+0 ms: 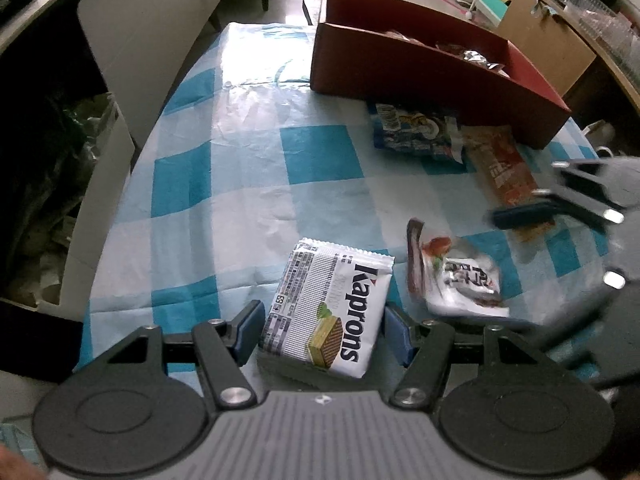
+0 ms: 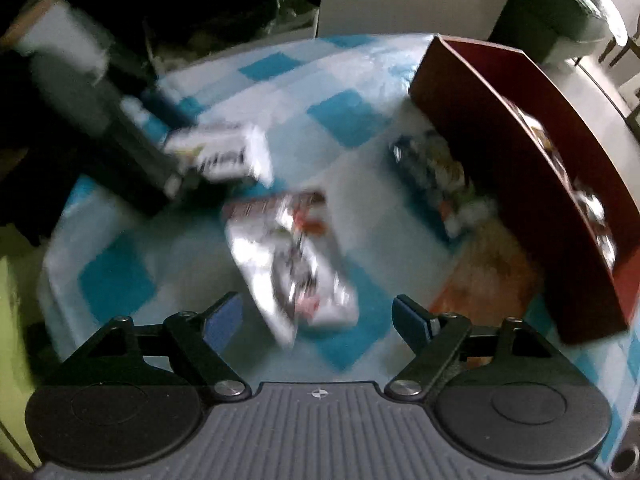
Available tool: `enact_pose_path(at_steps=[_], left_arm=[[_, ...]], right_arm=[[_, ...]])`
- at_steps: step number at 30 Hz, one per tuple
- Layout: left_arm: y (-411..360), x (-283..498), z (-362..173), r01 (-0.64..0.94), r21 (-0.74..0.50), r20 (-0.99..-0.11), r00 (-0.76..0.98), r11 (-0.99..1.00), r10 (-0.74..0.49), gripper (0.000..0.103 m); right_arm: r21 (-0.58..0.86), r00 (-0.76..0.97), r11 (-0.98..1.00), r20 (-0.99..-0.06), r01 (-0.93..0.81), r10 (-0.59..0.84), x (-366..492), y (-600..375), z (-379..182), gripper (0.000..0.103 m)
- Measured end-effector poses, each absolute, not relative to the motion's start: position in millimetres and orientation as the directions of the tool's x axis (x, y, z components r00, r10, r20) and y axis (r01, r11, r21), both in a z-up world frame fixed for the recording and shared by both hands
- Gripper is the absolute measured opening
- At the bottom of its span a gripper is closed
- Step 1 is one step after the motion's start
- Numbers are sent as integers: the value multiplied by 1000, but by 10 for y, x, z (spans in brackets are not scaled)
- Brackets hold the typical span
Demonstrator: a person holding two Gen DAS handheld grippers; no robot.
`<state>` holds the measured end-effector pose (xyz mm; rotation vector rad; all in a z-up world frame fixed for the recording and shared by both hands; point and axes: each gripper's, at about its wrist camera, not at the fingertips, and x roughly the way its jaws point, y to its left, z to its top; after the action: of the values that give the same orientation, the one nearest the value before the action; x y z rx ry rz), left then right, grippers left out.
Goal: Organize snacks
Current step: 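Grasp the white Kaprons wafer packet with the left tool while the right tool grasps the white snack bag, then lift both held packets and carry them over the red box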
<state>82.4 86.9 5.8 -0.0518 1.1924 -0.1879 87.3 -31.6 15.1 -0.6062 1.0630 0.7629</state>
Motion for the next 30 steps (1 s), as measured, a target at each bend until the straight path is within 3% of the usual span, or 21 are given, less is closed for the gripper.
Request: enact_pose_path(at_steps=[2,4,8,12,16,17,18,21,23,25,30], left_arm=[[877,822,59,123,-140,-919,354,983,-175,57],[894,826,58,127,-141,-920,351,982,-177,57],[929,839,56,118,-148,-921,346,982,-180,57],[829,845,26,149,-106,-926,345,983,-152,57],[689,859,10,184,-19,-920,381,983,-89,59],[654,856,-7,193,5,-919,388,981,-71,61],[624,852,-27,203,23,-917,393,979,-60,65],[580,833,-29,218,53,-909,415,975,-44,64],[568,817,-18,219,47,-909,414,975,-50,53],[523,782,0,231,51,-911,409,972,-50,52],[437,722,28,233,105,-898,440,967,-8,52]], right_arm=[[-39,253,598,-927,-800,277,991,-211,91,73],[-2,227,608,-929,-794,293,1064,-151,27,75],[9,239,651,-926,-759,291,1039,-176,55,65],[51,244,711,-920,-702,306,965,-281,51,64],[68,261,731,-908,-679,327,926,-305,37,70],[63,264,735,-910,-676,321,920,-302,29,82],[48,267,736,-914,-675,305,905,-297,13,88],[-2,304,737,-912,-676,275,845,-322,-57,88],[-3,313,749,-910,-663,273,835,-354,-20,74],[13,322,773,-905,-635,280,842,-405,29,62],[17,330,790,-903,-613,275,799,-382,52,59]])
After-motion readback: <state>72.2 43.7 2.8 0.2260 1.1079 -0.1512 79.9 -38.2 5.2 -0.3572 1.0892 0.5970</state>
